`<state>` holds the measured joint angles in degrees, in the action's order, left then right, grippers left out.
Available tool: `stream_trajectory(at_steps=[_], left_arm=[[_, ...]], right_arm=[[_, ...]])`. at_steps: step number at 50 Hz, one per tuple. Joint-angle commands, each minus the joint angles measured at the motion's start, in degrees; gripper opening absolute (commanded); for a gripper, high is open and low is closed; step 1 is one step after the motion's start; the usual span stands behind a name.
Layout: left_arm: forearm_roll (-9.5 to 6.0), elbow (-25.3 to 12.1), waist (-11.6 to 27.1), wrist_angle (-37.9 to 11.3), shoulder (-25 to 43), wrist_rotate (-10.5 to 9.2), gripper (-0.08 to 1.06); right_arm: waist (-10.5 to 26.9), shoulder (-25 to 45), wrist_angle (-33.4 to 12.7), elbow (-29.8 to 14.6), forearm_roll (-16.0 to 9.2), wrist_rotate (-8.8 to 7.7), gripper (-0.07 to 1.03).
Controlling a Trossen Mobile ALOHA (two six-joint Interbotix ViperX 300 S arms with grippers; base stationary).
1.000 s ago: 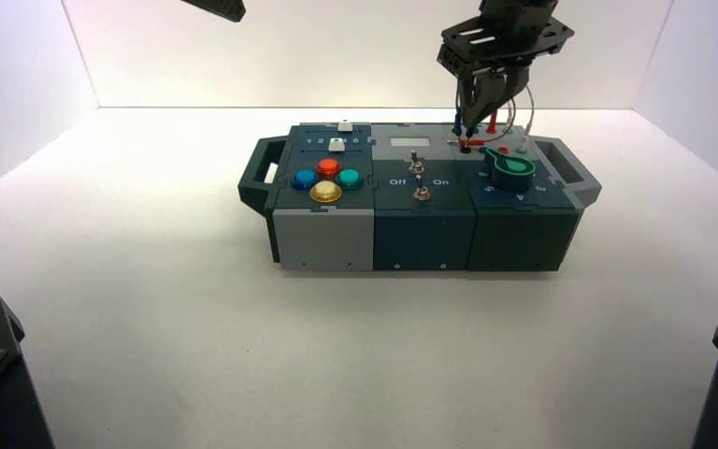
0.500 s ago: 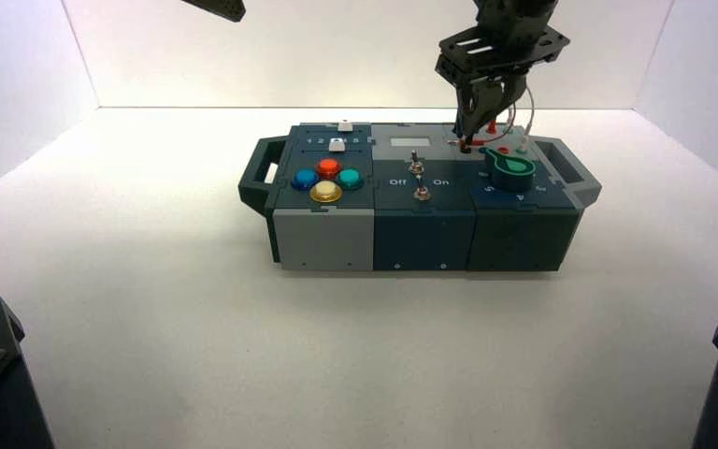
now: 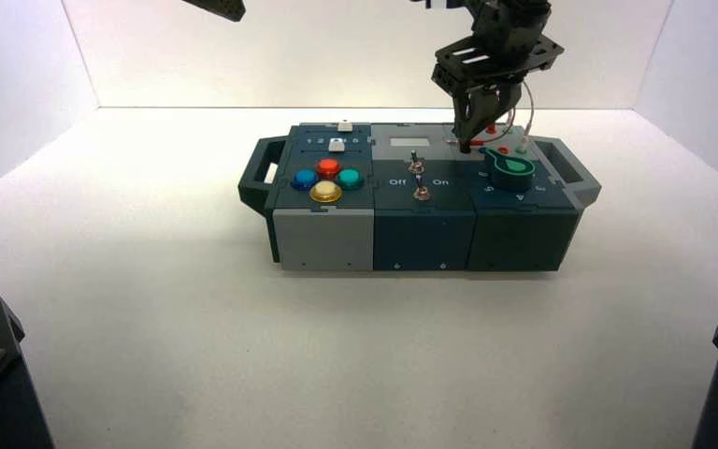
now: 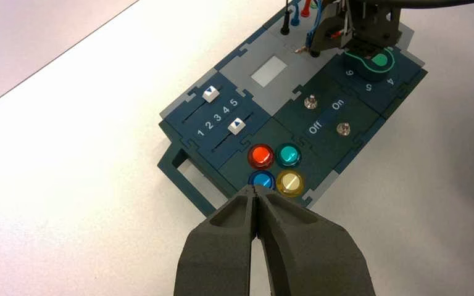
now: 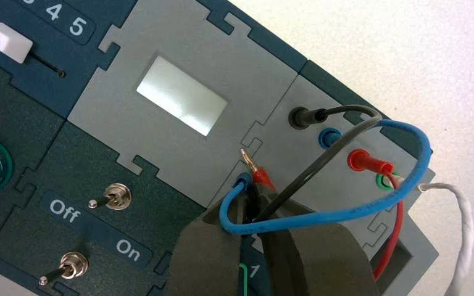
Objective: Insert the black wire.
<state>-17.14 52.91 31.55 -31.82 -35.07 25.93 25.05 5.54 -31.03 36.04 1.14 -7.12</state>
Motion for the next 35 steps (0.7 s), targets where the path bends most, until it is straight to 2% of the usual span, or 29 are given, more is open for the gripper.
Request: stream_trajectory(at_steps=[1,24,31,35], left_arm=[[0.09,-1.05,0.18,0.26,-0.53,0.26,-0.03],[0.09,-1.05,0.18,0.26,-0.53,0.35,-0.03],[0.09,-0.97,0.18,0.26,-0.44,0.35,-0.03],[0.09,-0.97,0.18,0.26,-0.53,0.26,-0.03]], right_arm=[[0.0,0.0,0.97,-0.44,0.09,0.09,-0.02],[0.0,-0.09,-0.53,-0.7,0.09,0.09,-0.02],[0.09,-1.58,-0.88,-0.88,0.09,0.09,0.27],[0.09,-2.81,-0.97,-0.97,0.09,0.09,0.34]])
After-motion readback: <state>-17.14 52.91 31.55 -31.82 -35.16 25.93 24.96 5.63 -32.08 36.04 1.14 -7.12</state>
